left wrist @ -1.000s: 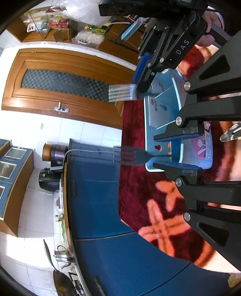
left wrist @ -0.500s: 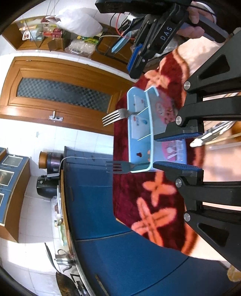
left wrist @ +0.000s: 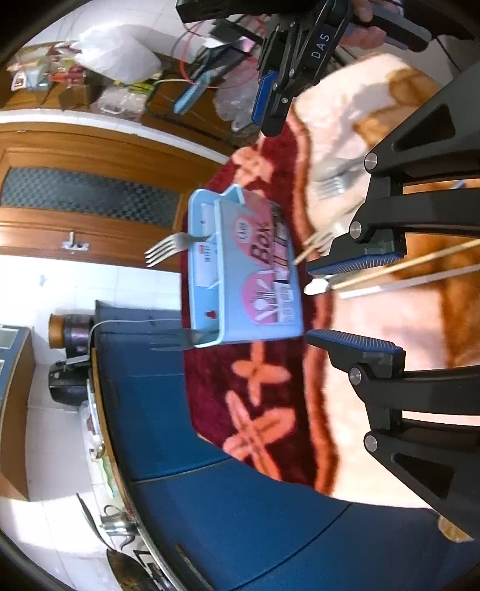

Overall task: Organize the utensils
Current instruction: 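Open both tools to release the forks and withdraw from the holder, then grasp the white chopstick with the left tool while the right tool grasps the beige spoon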

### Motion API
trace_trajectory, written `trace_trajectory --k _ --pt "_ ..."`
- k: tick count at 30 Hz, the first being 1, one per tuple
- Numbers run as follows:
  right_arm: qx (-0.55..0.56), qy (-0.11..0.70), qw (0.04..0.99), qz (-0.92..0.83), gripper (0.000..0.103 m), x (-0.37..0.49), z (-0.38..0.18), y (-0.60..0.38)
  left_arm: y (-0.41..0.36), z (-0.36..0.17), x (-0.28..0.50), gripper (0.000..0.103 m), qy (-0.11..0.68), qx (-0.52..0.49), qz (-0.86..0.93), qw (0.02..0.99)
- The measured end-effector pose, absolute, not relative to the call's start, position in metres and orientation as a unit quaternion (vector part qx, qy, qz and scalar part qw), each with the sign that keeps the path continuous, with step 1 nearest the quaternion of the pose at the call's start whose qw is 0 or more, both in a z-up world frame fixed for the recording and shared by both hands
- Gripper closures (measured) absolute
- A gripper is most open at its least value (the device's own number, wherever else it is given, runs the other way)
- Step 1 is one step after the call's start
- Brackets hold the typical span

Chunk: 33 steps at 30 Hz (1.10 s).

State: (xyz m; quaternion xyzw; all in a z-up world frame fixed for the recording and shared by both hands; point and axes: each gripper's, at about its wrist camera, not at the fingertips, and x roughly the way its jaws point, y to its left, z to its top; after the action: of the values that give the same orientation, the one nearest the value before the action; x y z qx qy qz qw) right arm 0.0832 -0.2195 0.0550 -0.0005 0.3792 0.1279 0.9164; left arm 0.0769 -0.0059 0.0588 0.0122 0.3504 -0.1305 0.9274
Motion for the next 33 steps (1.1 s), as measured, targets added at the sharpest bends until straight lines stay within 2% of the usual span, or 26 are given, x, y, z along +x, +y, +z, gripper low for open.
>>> trace_trajectory --k 18,33 --pt "0.063 0.505 0.852 0.122 0.067 0.108 -0.01 -0.242 -0.014 0.001 0.102 0.071 0.464 0.025 -0.133 0.876" --pt "0.11 0.513 0.84 0.139 0.063 0.125 -0.021 -0.246 -0.018 -0.019 0.129 0.071 0.499 0.004 -0.145 0.854"
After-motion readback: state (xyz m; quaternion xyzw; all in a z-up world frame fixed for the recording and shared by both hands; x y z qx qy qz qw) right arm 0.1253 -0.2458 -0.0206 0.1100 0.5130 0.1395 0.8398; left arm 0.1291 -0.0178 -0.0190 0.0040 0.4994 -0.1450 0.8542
